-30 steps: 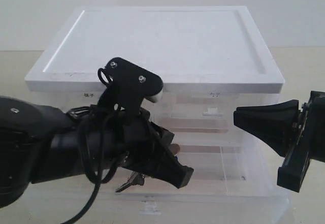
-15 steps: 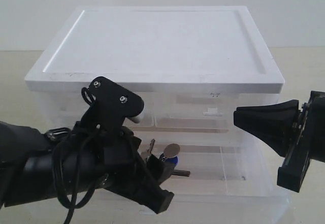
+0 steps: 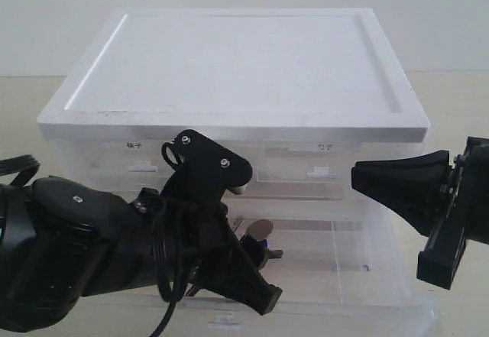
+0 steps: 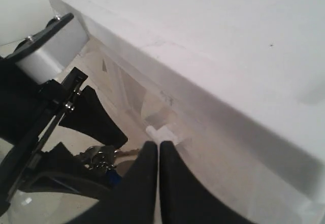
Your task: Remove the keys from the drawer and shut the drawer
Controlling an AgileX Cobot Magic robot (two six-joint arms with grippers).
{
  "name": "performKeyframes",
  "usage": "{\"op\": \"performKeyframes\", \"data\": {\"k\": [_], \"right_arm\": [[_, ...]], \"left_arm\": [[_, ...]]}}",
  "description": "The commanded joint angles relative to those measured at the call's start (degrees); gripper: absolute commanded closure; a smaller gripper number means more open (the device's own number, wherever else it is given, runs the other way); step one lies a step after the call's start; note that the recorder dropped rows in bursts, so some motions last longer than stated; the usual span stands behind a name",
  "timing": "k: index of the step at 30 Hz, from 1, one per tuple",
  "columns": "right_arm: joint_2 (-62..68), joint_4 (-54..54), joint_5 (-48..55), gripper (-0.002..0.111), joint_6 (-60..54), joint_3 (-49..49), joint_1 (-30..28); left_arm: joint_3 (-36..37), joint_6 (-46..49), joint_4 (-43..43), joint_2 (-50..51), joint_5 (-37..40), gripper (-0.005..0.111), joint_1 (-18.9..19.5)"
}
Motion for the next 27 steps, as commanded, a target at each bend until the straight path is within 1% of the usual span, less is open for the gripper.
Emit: {"op": "performKeyframes", "data": {"k": [1, 2, 3, 9, 22, 27], "right_arm": [[0.0, 0.0, 0.0, 0.109, 0.3, 0.0, 0.2], [0.0, 0.0, 0.0, 0.109, 0.3, 0.0, 0.2], [0.0, 0.0, 0.0, 0.109, 0.3, 0.0, 0.2], [0.0, 0.0, 0.0, 0.109, 0.3, 0.0, 0.2], [0.0, 0.0, 0.0, 0.109, 0.3, 0.0, 0.2], [0.0, 0.0, 0.0, 0.109, 0.3, 0.0, 0.2]], "left_arm": [[0.5, 2.9, -0.9, 2.0, 0.3, 0.084, 0.3], [0.5, 3.5, -0.9, 2.0, 0.3, 0.096, 0.3], [0.5, 3.8, -0.9, 2.0, 0.3, 0.101, 0.3], [0.5, 4.0, -0.9, 0.5, 0.9, 0.102, 0.3], [0.5, 5.8, -0.9, -11.8, 1.5, 0.102, 0.2], [0.5, 6.6, -0.9, -15.5, 5.4, 0.102, 0.2]]}}
